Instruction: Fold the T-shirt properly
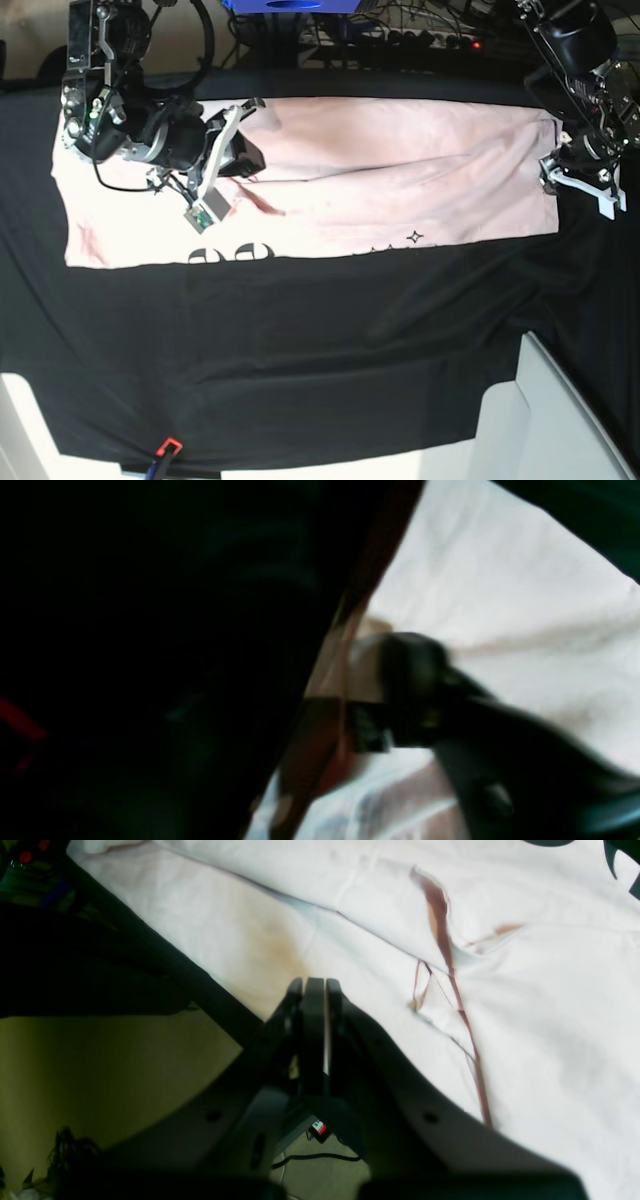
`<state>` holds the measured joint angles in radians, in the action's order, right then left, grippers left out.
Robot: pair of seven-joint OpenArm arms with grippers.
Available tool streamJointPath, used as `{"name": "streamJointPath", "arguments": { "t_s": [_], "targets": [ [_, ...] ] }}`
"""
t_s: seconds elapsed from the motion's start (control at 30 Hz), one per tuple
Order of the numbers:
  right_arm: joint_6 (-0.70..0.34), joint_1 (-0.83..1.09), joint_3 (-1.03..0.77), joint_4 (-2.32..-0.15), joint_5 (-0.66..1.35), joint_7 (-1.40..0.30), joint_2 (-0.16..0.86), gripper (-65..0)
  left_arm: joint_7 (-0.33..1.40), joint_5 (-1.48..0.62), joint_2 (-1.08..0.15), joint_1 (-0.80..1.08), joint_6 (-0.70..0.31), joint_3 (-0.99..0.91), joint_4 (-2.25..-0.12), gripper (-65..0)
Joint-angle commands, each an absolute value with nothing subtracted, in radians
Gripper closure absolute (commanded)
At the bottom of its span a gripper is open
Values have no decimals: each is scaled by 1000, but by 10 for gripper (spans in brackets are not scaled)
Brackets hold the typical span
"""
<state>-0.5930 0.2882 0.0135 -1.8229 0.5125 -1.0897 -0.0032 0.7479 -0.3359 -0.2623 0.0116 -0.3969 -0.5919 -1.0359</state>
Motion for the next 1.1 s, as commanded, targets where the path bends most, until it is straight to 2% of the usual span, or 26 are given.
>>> {"name": "streamJointPath", "arguments": {
  "t_s": [0.0,0.03,0.17,0.23,0.27,0.5,0.83,1.07],
  "targets": [
    [-598,280,13,-1836,530,-1070,-5,-9,808,-338,-242,16,-412,-585,-1027,-255],
    [-598,280,13,-1836,530,-1070,-5,-9,808,-338,-240,18,-414,-585,-1027,-218],
    [-598,280,13,-1836,530,-1070,-7,-9,809,-338,-223,19,-414,-584,-1038,-168],
    [-598,280,13,-1836,530,-1070,-5,-9,811,-338,-223,19,-414,-588,-1038,-86],
    [-598,280,13,-1836,529,-1070,-5,-9,811,-338,-225,19,-414,-593,-1038,-5],
    [-598,280,13,-1836,527,-1070,-5,-9,814,-338,-226,21,-414,-593,-1069,0],
    [-598,277,13,-1836,526,-1070,-5,-9,1018,-341,-163,96,-414,-596,-1521,0],
    [-598,277,13,-1836,526,-1070,-5,-9,1098,-338,-119,102,-412,-595,-1658,0]
  ]
}}
